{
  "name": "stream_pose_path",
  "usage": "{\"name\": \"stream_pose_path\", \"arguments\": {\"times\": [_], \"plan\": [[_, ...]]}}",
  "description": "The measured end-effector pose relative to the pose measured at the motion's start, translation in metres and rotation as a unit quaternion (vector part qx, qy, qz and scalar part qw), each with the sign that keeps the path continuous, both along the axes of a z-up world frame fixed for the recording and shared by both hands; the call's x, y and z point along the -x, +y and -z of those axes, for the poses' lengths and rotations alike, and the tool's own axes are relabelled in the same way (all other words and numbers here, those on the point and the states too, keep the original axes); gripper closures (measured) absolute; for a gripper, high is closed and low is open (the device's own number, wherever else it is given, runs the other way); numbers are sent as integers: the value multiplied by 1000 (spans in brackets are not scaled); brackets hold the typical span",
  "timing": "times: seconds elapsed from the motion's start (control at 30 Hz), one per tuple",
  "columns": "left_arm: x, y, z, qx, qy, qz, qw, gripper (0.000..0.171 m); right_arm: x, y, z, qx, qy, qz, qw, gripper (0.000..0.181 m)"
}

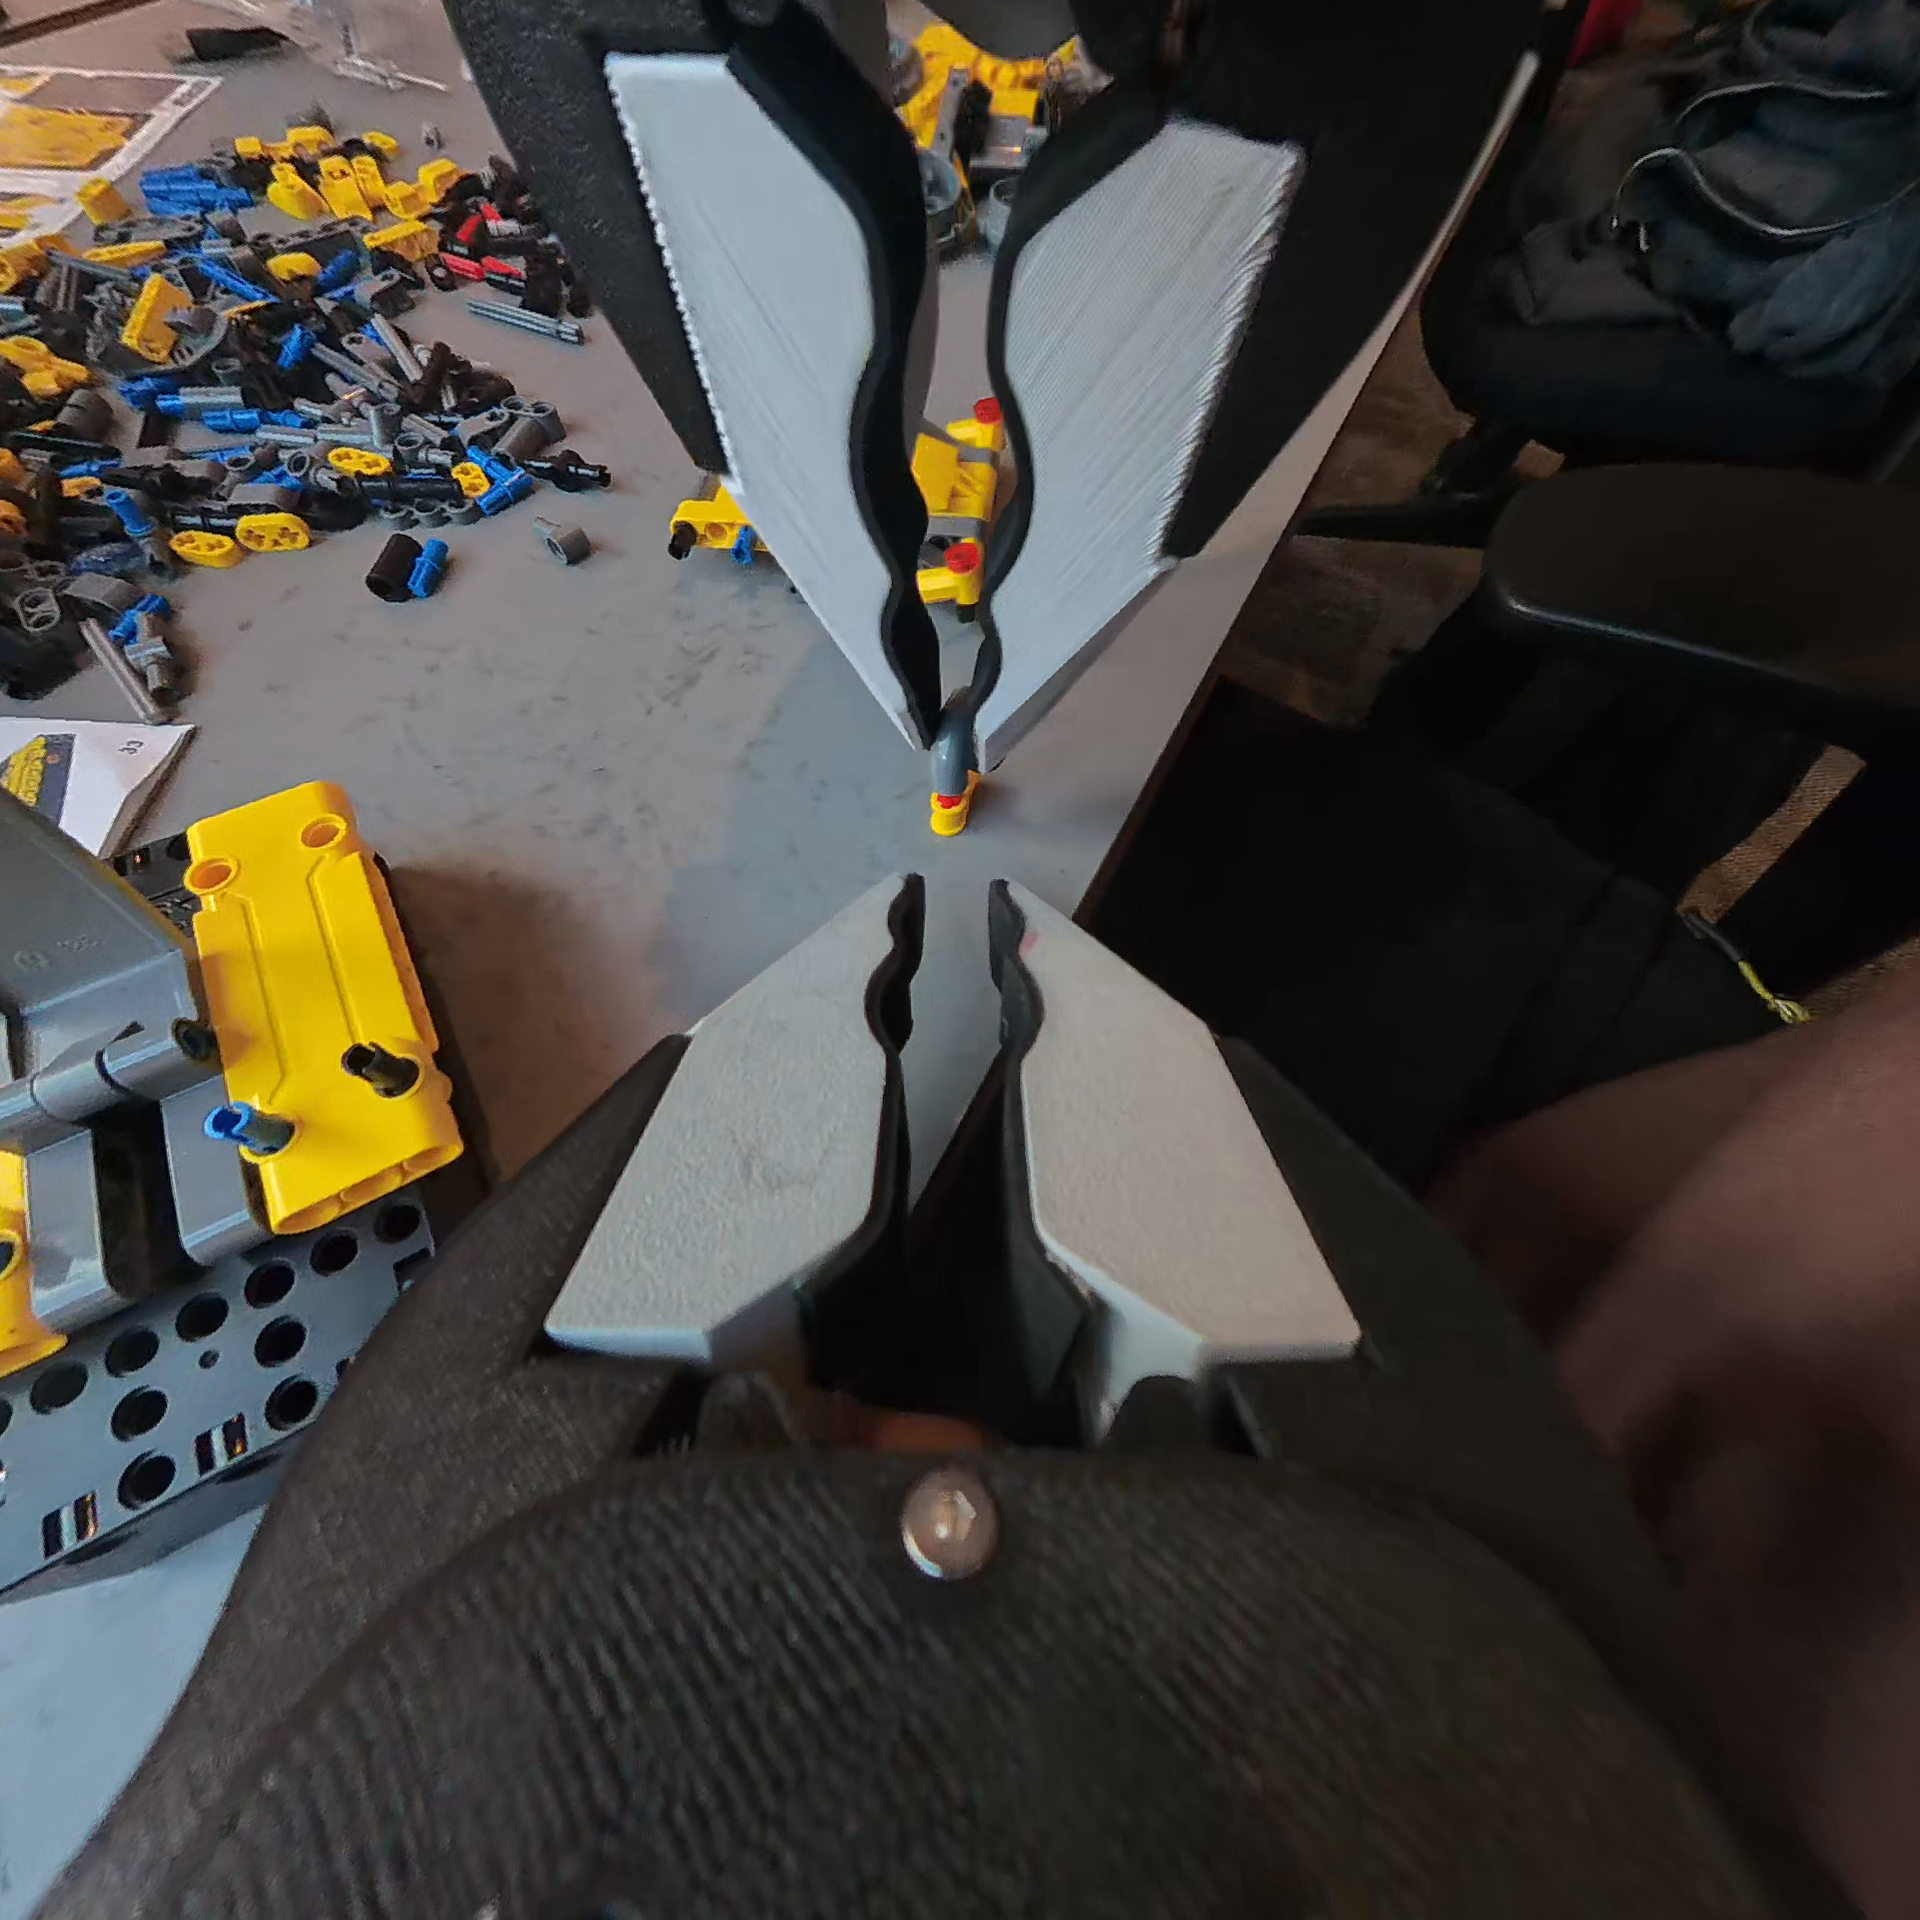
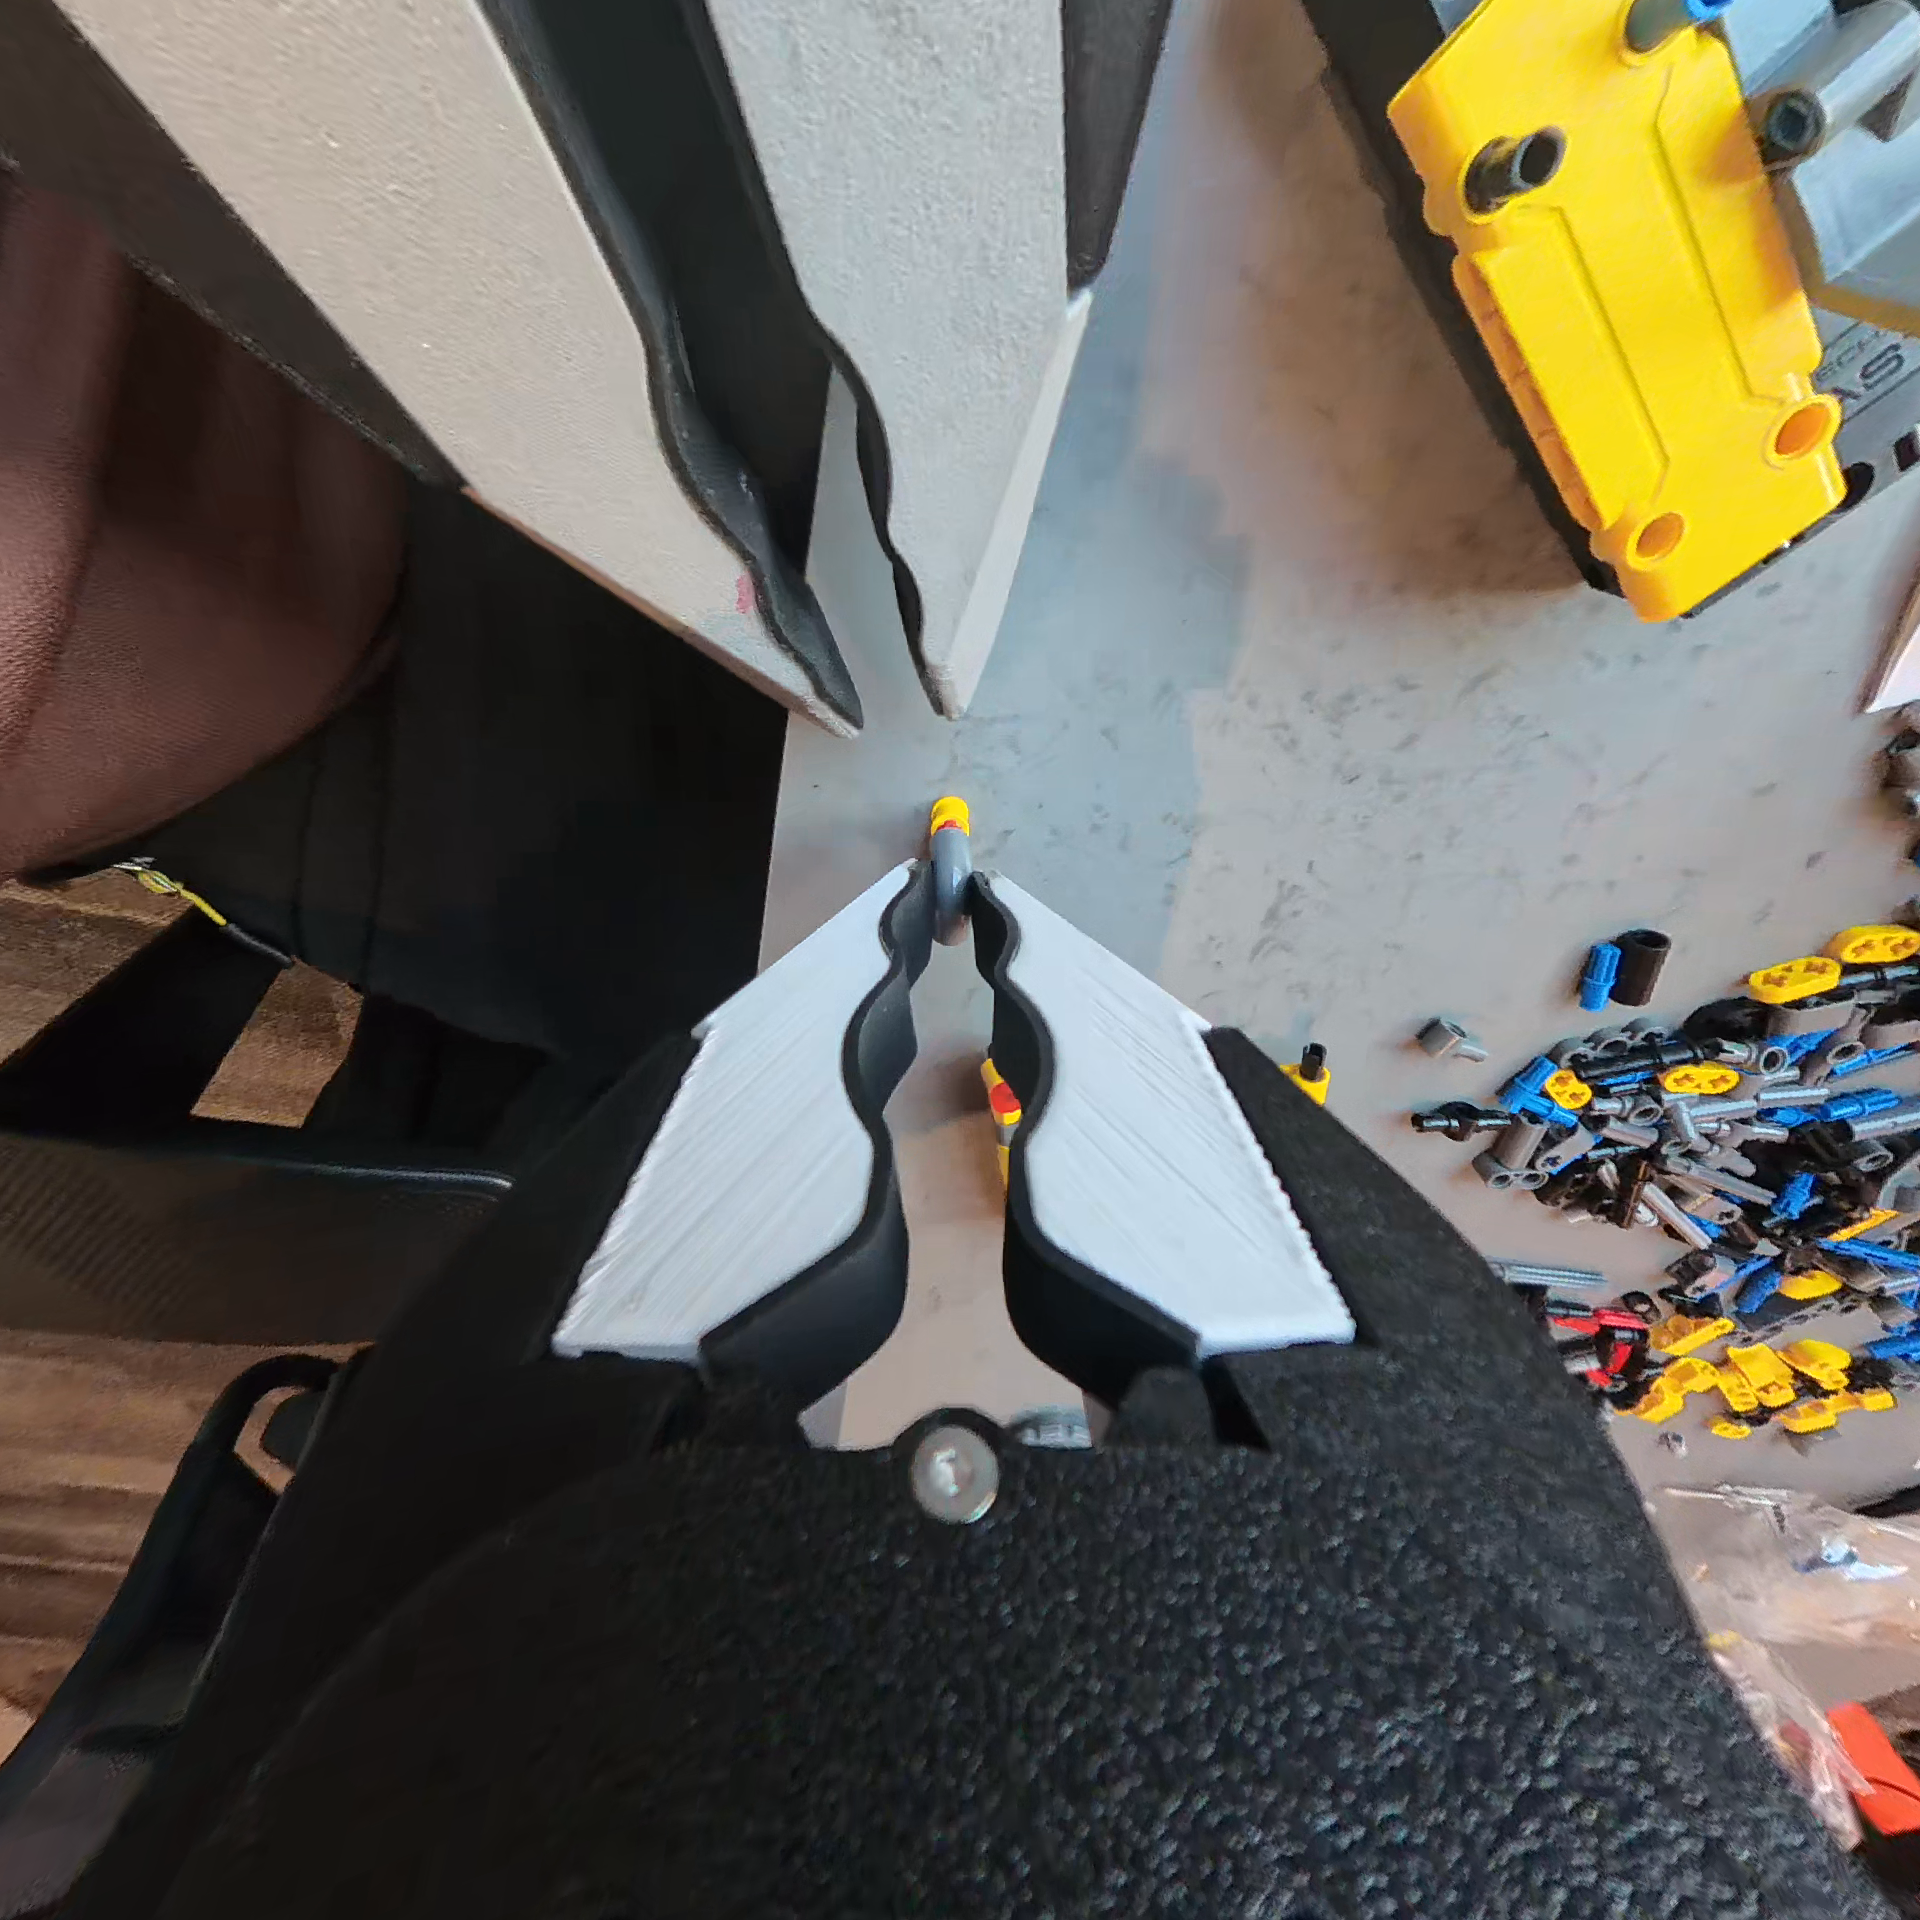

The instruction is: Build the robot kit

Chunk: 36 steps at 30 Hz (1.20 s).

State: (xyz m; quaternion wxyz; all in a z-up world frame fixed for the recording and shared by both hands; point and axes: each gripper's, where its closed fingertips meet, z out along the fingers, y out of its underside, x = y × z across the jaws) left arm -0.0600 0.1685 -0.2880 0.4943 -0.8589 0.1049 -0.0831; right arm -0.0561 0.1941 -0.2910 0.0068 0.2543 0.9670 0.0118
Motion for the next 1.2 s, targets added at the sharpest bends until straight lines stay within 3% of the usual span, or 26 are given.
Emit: {"name": "stream_pose_path", "arguments": {"times": [0.1, 0.2, 0.4, 0.7, 0.9, 1.07, 1.2], "plan": [[2, 0, -1, -3, -3, -5, 1000, 161, 0, 0, 0, 8, 2, 9, 1000, 174], [7, -1, -3, -11, 1, -12, 1000, 160, 2, -2, -1, 81, 12, 81, 993, 174], [12, 2, -3, -10, -20, -25, 999, 155, 8, 3, -2, 226, 42, 237, 944, 174], [12, 7, -3, -11, -30, -30, 999, 154, 12, -1, -16, 345, 62, 303, 886, 174], [6, 9, -14, -26, -104, -9, 994, 151, 11, -10, -31, 434, 86, 324, 836, 174], [1, 9, -26, -38, -177, 20, 983, 160, 6, -18, -33, 445, 127, 305, 832, 173], [0, 7, -26, -27, -186, 29, 982, 163, 5, -21, -33, 432, 172, 285, 838, 174]]}}
